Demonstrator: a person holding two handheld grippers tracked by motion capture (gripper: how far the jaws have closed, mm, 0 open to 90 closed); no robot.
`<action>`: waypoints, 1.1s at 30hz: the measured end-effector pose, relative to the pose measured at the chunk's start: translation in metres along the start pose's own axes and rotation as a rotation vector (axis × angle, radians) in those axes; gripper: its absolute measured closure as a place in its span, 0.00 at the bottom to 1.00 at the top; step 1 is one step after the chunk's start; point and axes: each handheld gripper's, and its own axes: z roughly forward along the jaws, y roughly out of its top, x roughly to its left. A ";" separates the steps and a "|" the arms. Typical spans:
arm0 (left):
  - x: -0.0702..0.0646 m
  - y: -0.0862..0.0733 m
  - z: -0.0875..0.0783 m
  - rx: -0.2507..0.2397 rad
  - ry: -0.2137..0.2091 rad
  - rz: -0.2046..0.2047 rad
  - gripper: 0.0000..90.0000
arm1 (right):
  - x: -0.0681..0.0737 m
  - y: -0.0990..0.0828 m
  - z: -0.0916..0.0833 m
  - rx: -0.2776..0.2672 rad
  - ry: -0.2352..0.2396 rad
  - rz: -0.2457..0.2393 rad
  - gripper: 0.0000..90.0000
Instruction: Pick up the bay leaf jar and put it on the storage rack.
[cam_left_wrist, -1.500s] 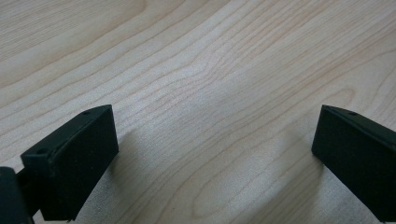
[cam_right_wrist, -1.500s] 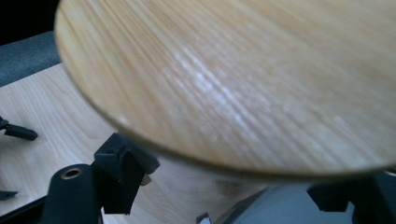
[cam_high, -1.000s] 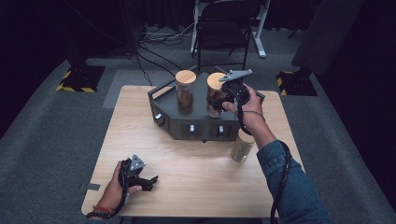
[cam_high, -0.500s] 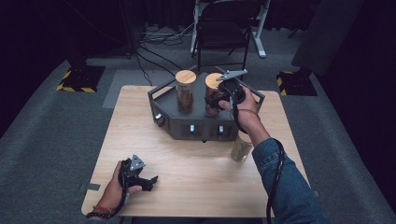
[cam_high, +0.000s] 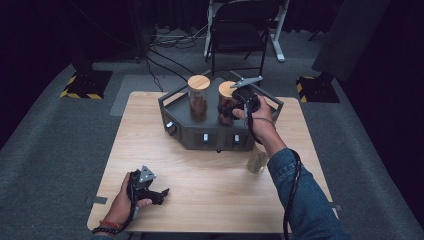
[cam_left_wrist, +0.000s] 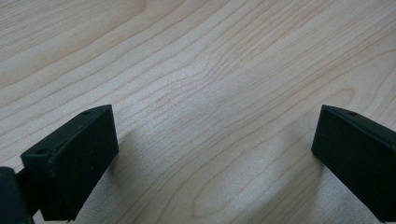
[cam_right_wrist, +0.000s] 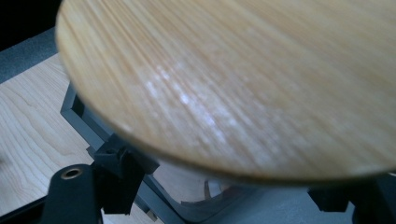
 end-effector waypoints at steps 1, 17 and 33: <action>0.000 0.000 0.000 0.000 0.000 0.000 0.00 | 0.000 -0.001 0.001 0.003 0.001 0.004 0.28; 0.000 0.000 0.000 0.000 0.000 0.000 0.00 | -0.004 -0.006 0.004 -0.034 0.004 0.049 0.28; 0.000 0.000 0.000 0.000 0.000 0.000 0.00 | -0.003 -0.009 0.005 -0.048 -0.034 0.062 0.18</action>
